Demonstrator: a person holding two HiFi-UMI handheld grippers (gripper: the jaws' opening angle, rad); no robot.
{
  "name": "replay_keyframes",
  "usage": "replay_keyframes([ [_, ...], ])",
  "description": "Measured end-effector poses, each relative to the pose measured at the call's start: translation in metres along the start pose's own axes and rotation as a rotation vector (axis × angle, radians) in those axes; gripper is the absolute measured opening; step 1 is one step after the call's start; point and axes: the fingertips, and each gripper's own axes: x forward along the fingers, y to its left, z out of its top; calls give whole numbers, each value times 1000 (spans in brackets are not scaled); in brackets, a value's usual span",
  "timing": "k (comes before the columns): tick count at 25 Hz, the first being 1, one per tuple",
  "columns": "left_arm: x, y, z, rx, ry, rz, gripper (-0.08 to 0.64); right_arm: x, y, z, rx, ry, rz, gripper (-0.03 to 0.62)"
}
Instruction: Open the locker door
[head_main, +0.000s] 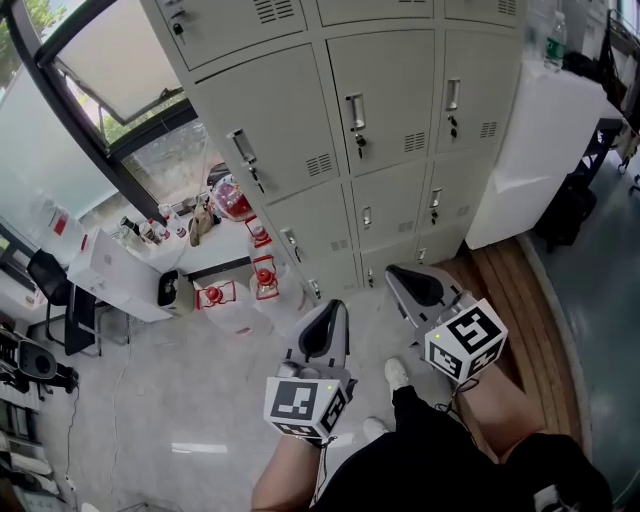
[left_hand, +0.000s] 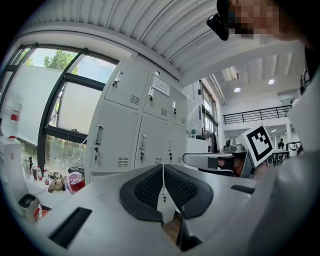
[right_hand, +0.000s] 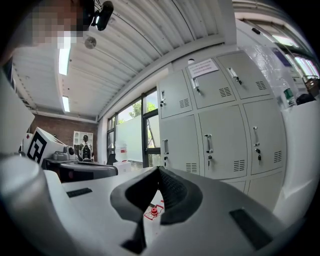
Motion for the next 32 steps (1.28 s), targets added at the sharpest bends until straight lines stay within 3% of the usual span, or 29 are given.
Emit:
replay_keyframes([
  [32,160,73,12,-5,10,121,22,153,-140,24,-22,3,120,54],
])
